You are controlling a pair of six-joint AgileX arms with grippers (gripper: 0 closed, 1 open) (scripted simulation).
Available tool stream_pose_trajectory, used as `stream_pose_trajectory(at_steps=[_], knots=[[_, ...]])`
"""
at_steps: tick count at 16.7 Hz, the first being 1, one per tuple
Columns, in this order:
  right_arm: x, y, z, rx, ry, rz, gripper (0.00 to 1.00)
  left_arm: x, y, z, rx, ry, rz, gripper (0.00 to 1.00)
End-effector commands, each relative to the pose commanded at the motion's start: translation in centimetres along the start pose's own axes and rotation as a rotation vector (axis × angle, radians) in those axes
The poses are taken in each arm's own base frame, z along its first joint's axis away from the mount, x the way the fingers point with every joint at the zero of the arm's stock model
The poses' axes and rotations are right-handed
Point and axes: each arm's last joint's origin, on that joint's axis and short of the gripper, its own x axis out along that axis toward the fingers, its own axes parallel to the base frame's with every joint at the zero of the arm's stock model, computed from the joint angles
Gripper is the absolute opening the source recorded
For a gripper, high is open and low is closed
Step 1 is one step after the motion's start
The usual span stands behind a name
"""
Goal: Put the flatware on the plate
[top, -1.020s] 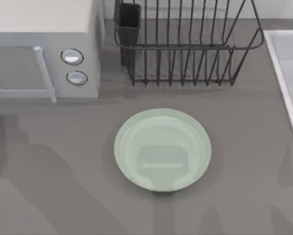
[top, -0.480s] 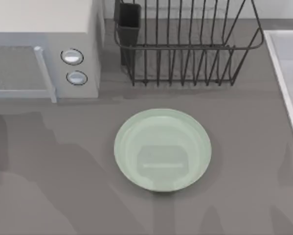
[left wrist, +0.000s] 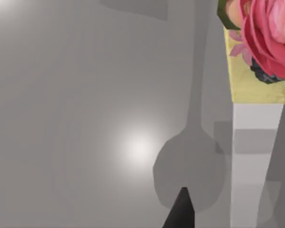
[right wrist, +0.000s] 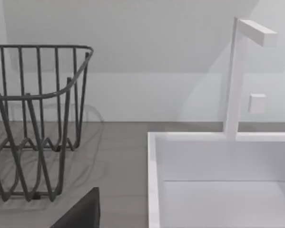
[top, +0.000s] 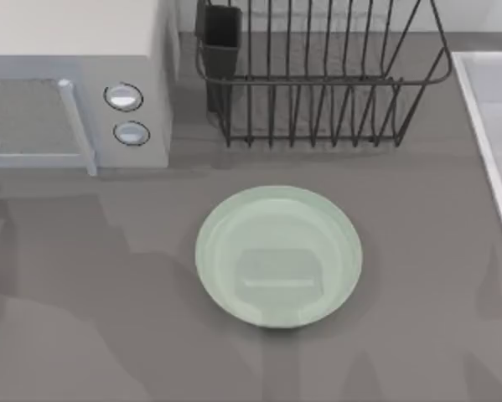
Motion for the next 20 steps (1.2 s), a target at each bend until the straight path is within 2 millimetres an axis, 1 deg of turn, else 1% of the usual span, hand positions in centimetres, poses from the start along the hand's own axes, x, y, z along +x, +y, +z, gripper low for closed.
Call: stream_pose_trajectory(at_steps=[2, 4, 5, 7, 8, 10, 14, 16, 18, 20], knots=[[0.0, 0.0, 0.0, 0.0, 0.0, 0.0, 1.0, 0.1, -0.5, -0.7, 0.025, 0.04, -0.016, 0.0], [0.0, 0.0, 0.0, 0.0, 0.0, 0.0, 1.0, 0.5, -2.1, -1.7, 0.097, 0.115, -0.05, 0.0], [0.0, 0.0, 0.0, 0.0, 0.0, 0.0, 1.0, 0.8, -3.4, -2.1, 0.155, 0.155, -0.07, 0.0], [0.0, 0.0, 0.0, 0.0, 0.0, 0.0, 1.0, 1.2, -6.8, -2.3, 0.312, 0.223, -0.109, 0.0], [0.0, 0.0, 0.0, 0.0, 0.0, 0.0, 1.0, 1.3, -8.9, -2.2, 0.407, 0.249, -0.125, 0.0], [0.0, 0.0, 0.0, 0.0, 0.0, 0.0, 1.0, 1.5, -13.6, -1.7, 0.614, 0.283, -0.148, 0.0], [0.0, 0.0, 0.0, 0.0, 0.0, 0.0, 1.0, 2.1, -24.5, -0.3, 1.027, 0.277, -0.155, 0.0], [0.0, 0.0, 0.0, 0.0, 0.0, 0.0, 1.0, 2.7, -30.2, 0.1, 1.208, 0.241, -0.141, 0.0], [0.0, 0.0, 0.0, 0.0, 0.0, 0.0, 1.0, 3.0, -35.6, 0.1, 1.359, 0.171, -0.117, 0.0], [0.0, 0.0, 0.0, 0.0, 0.0, 0.0, 1.0, 3.0, -40.1, -0.3, 1.471, 0.09, -0.091, 0.0]])
